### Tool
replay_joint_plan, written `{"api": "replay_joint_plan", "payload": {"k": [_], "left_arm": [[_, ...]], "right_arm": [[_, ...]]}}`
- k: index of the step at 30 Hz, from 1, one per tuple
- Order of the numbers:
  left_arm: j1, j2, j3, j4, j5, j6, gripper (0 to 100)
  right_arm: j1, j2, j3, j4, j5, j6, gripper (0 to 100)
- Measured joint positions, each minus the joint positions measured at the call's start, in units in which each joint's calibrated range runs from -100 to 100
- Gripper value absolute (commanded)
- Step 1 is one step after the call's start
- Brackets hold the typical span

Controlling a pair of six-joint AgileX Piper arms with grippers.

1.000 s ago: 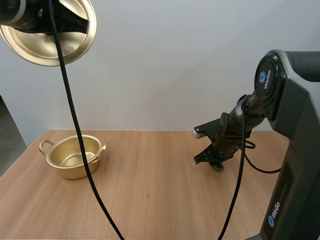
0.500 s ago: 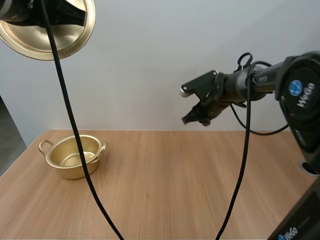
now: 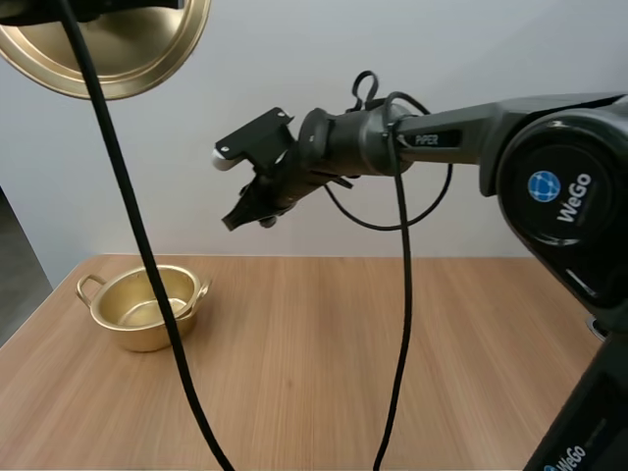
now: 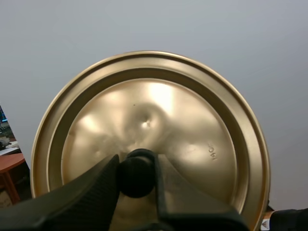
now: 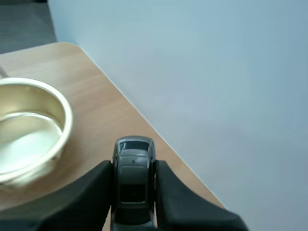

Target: Open the pot, put the car inside, and close it

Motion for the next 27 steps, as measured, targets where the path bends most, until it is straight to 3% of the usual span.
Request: {"api": "replay_joint_plan", "payload": {"k": [10, 24, 27], "left_arm": [[0.0, -0.39, 0.0, 5.06, 0.12, -0.39, 0], [0.0, -0.39, 0.12, 5.84, 3.34, -1.92, 0], [0.0, -0.39, 0.12, 5.92, 3.78, -1.92, 0]], "right_arm": [[10.77, 14.67, -8.89, 0.0, -1.97, -1.06, 0], [12.17, 27.3, -11.47, -1.68, -13.51, -2.16, 0], [12.17, 28.36, -11.8, -1.69, -14.1, -2.16, 39]]}}
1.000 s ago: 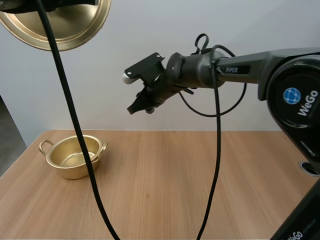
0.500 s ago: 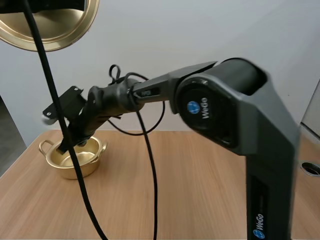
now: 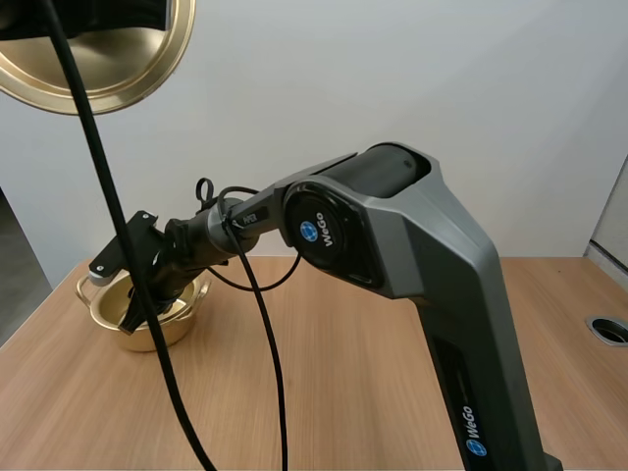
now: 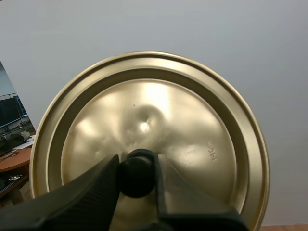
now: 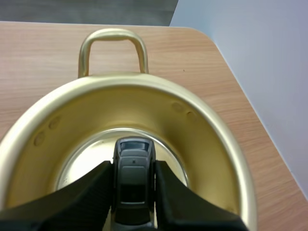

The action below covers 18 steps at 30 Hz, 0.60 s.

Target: Open the pot, put the car inside, and close it

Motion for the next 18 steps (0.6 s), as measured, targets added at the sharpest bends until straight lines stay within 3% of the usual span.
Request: {"api": "replay_joint_plan", "payload": {"k": [2, 4, 5, 7, 10, 12, 13, 18], "left_arm": [[0.0, 0.0, 0.26, 1.2, 0.19, 0.0, 0], [0.0, 0.0, 0.8, 3.01, -0.46, 0.0, 0], [0.0, 0.0, 0.8, 3.01, -0.46, 0.0, 0], [0.0, 0.0, 1.58, 4.37, -0.18, 0.0, 0], [0.0, 0.0, 4.44, 7.28, -1.65, 0.0, 0], [0.0, 0.3, 6.52, 8.19, -3.96, 0.0, 0], [0.0, 0.46, 7.63, 9.13, -5.42, -0.13, 0], [0.0, 4.29, 15.44, 15.44, -7.86, -2.63, 0]], "right_arm": [[0.0, -0.01, 0.0, 0.0, -0.4, 0.0, 78], [0.0, -0.14, -0.11, 0.0, -1.16, 0.0, 94], [0.0, -0.14, -0.11, 0.0, -1.16, 0.1, 93], [0.0, -0.14, -0.11, 0.0, -1.16, 0.22, 83], [-0.25, -0.73, -0.11, 0.0, 1.64, 0.34, 52], [-0.63, -1.57, -0.11, 0.0, 3.8, 0.34, 14], [-1.01, -2.37, -0.11, -0.03, 5.47, 0.34, 0], [-3.85, -6.93, -0.11, -0.65, 16.76, 0.53, 0]]}}
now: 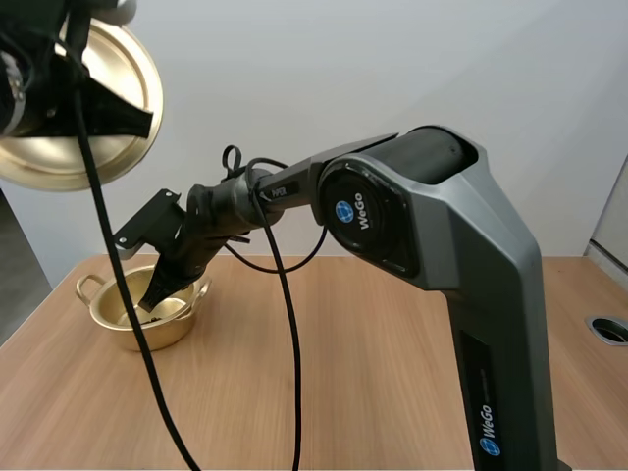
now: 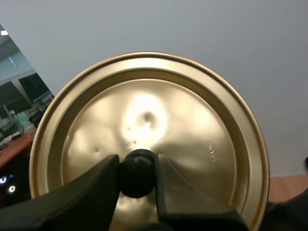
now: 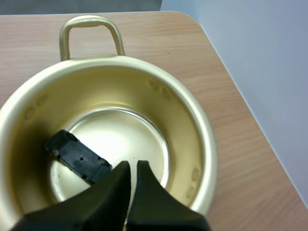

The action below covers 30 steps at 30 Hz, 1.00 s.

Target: Open the pot, put the car inside, and close it

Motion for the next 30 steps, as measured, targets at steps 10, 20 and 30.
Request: {"api": "replay_joint_plan", "payload": {"k": [10, 20, 30], "left_arm": [[0.0, 3.59, 8.45, 3.08, -4.18, 0.0, 0], [2.68, 20.9, 14.14, -1.18, -19.85, -1.87, 0], [2.68, 37.54, 14.14, -2.19, -23.24, -0.83, 0]], "right_arm": [[-7.35, -8.83, 0.0, -0.72, 20.13, 0.62, 0], [-19.03, -26.39, 0.12, -0.59, 34.6, 0.72, 0], [-21.1, -39.41, 0.12, -0.79, 35.3, 0.72, 0]]}}
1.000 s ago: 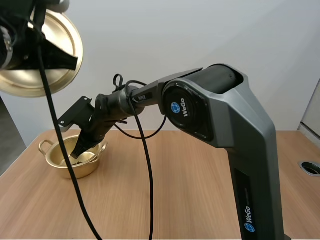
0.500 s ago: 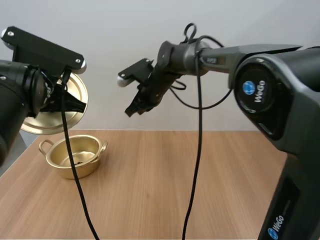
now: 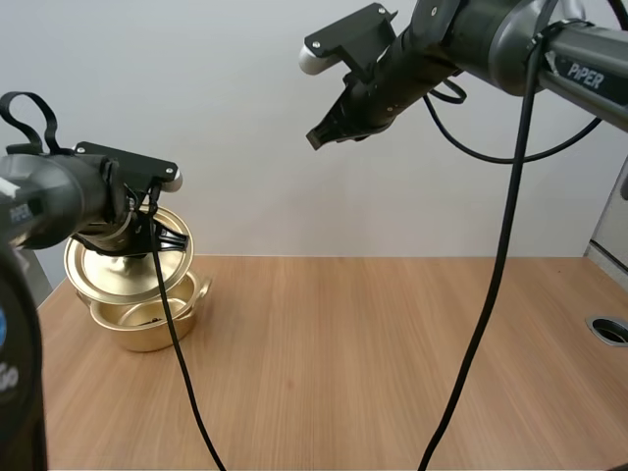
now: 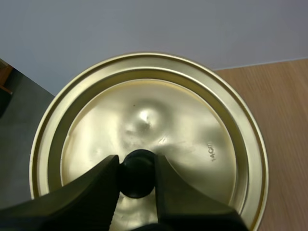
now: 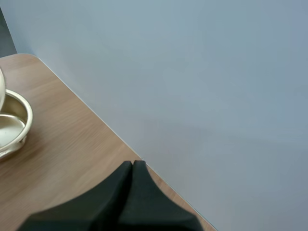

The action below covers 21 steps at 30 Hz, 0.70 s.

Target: Open the pot, put the car inside, and close it

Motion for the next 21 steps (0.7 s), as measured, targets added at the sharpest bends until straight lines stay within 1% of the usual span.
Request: {"api": "replay_joint_plan", "payload": {"k": [9, 18, 19, 20, 21], "left_arm": [[0.0, 8.66, 0.0, 0.36, -3.49, 0.11, 0], [0.0, 13.38, 0.0, 0.36, -4.66, 0.11, 0], [0.0, 13.76, 0.0, 0.36, -4.97, 0.11, 3], [0.0, 14.09, 0.0, 0.36, -5.44, 0.11, 8], [0.0, 15.29, 0.0, 0.36, -6.99, 0.11, 16]], "right_arm": [[0.0, -4.06, 0.0, 0.0, 4.03, 0.0, 0], [0.0, -5.15, 0.0, -2.71, 4.18, 0.49, 0], [0.0, -5.15, 0.0, -3.11, 4.42, 0.96, 0], [0.0, -5.15, 0.0, -3.5, 5.77, 1.35, 0], [0.0, -5.19, 0.0, -3.5, 6.42, 1.35, 0]]}}
